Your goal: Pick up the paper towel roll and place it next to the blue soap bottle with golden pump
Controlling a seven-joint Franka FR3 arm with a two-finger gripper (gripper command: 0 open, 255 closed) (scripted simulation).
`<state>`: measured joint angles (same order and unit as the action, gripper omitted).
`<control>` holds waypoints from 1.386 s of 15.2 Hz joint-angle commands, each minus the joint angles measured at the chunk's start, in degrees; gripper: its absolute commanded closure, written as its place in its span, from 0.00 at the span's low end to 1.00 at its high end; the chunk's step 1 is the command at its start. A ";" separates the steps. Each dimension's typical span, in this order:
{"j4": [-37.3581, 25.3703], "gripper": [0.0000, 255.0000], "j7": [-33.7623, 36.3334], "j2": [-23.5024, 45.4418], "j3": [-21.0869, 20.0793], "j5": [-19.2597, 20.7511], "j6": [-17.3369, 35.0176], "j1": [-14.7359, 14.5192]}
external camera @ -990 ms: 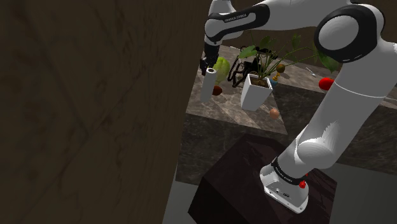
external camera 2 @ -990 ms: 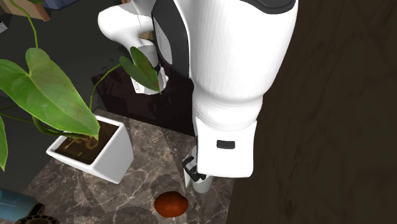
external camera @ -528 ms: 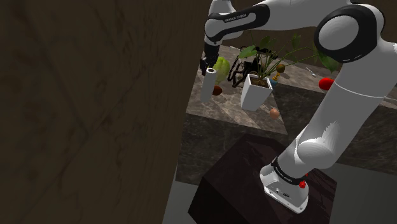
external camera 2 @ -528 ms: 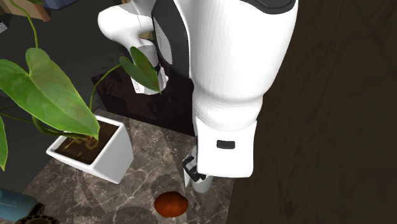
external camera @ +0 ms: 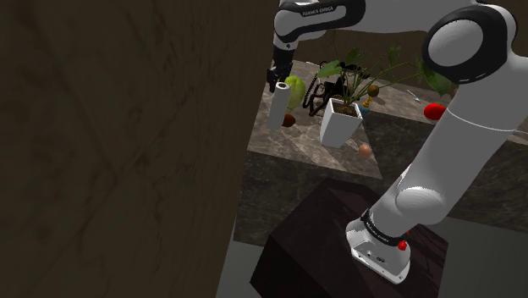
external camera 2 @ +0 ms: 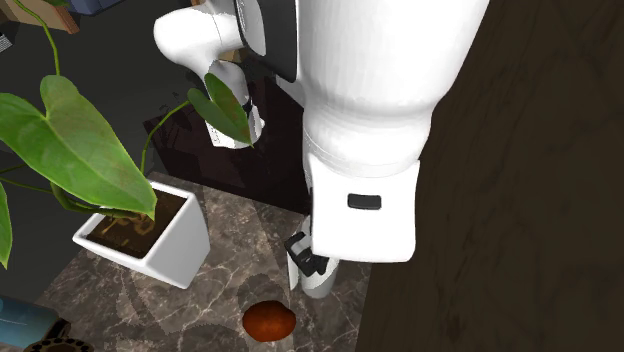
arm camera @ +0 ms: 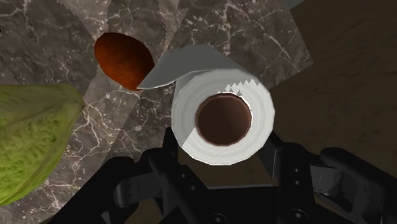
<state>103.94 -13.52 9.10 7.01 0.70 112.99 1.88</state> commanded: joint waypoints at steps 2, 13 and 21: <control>-1.25 1.00 -0.02 -0.88 0.02 0.10 -2.15 -0.01; -8.63 1.00 -0.15 -1.75 0.05 0.17 -10.38 -0.02; -15.29 1.00 -0.32 -1.37 0.08 0.11 -16.67 0.03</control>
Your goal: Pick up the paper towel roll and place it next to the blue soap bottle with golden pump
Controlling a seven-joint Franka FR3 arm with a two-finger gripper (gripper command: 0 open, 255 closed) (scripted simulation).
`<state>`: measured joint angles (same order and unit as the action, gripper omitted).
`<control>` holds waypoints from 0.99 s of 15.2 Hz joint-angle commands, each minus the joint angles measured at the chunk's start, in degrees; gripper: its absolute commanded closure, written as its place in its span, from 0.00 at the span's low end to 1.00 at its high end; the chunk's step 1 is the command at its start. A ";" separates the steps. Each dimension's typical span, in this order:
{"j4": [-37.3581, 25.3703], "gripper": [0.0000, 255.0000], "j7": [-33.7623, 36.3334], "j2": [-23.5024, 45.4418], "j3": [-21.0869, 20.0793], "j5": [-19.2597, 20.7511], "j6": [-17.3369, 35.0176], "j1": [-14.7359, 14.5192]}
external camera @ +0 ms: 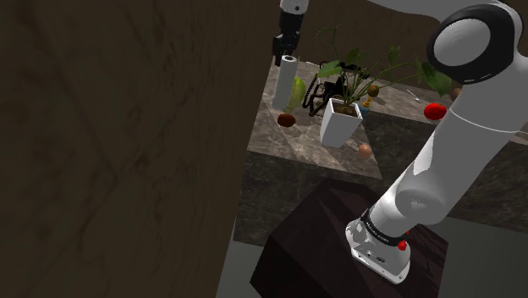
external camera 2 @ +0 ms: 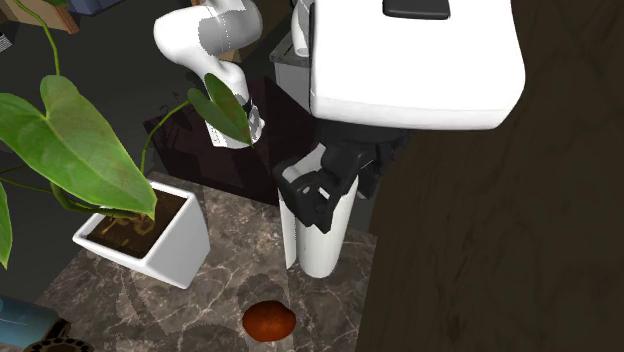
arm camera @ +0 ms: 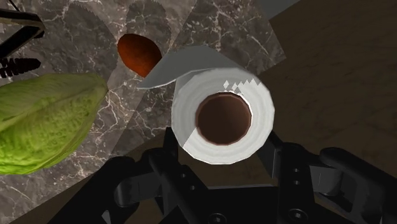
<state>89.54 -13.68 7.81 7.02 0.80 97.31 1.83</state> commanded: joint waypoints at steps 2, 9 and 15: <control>-2.76 1.00 -0.22 0.17 0.07 -0.03 -2.62 0.11; -10.12 1.00 -0.46 1.58 0.13 -0.22 -8.57 0.24; -17.74 1.00 -0.73 3.65 0.21 -0.48 -14.13 0.46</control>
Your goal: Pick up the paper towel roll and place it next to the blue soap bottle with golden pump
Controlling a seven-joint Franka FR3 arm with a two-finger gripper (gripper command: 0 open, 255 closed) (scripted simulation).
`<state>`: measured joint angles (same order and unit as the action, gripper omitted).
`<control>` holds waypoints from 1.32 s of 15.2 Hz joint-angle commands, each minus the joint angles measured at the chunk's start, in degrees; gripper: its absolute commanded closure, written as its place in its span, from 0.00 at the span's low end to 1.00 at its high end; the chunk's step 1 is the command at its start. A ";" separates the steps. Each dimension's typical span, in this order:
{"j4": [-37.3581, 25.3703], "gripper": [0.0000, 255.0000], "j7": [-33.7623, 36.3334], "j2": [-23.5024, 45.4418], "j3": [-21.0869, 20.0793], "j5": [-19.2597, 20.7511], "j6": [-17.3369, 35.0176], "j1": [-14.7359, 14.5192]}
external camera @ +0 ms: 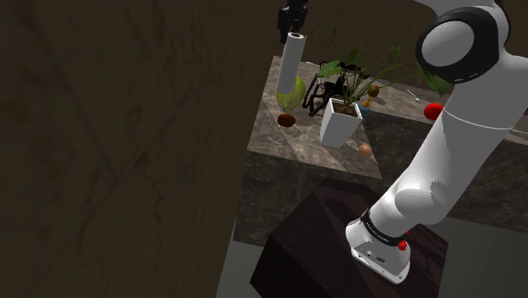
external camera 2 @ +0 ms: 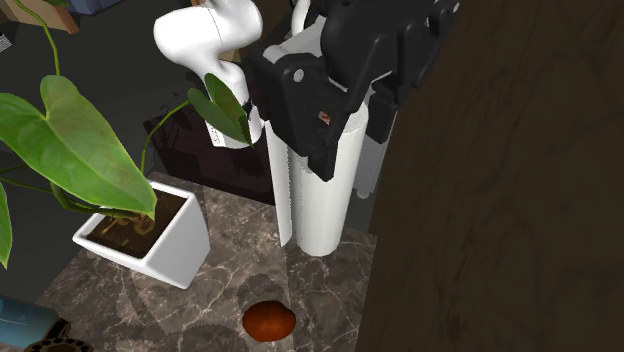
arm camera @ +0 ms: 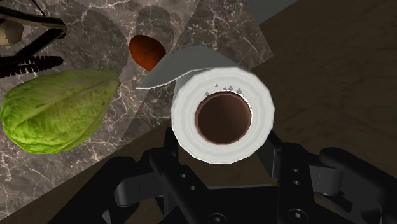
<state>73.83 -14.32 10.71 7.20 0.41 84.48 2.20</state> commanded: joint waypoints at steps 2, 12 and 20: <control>-4.95 1.00 -0.20 1.67 0.07 -0.21 -3.30 0.20; -13.40 1.00 -2.74 3.02 0.92 -0.59 -10.35 2.02; 1.25 1.00 -11.64 -7.80 4.61 0.73 -6.19 6.74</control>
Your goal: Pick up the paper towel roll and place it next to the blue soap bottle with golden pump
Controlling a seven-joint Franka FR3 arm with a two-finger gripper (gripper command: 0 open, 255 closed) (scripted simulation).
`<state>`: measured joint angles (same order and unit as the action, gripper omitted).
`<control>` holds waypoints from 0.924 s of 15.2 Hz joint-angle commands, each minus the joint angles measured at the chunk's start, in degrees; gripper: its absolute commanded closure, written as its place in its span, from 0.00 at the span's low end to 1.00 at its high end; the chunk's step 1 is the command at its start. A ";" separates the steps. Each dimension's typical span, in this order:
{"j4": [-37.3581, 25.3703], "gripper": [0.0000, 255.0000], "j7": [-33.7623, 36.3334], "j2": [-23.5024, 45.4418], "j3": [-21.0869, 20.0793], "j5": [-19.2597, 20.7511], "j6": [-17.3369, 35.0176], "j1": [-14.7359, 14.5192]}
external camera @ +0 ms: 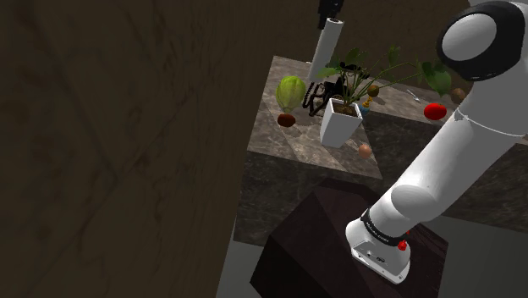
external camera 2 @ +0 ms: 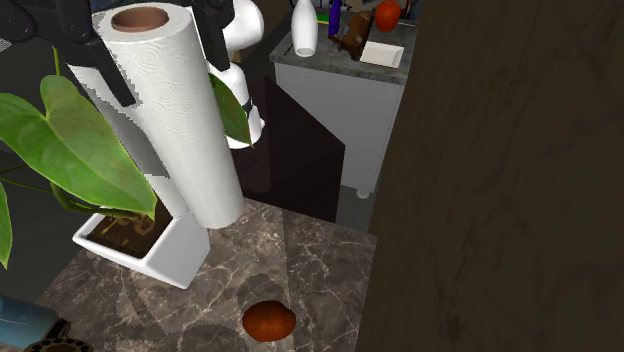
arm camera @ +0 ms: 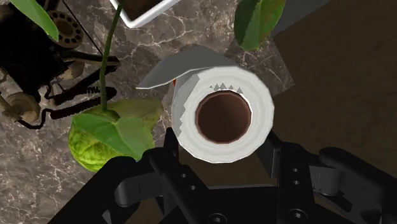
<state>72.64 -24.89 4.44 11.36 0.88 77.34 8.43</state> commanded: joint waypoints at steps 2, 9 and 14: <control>4.71 1.00 -3.46 -3.36 1.55 0.61 1.49 1.72; 9.66 1.00 -12.37 -7.62 6.05 1.73 2.61 5.97; 10.72 1.00 -19.26 -8.67 9.73 2.21 2.95 9.12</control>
<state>83.19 -42.77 -4.31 20.39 3.08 80.02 16.98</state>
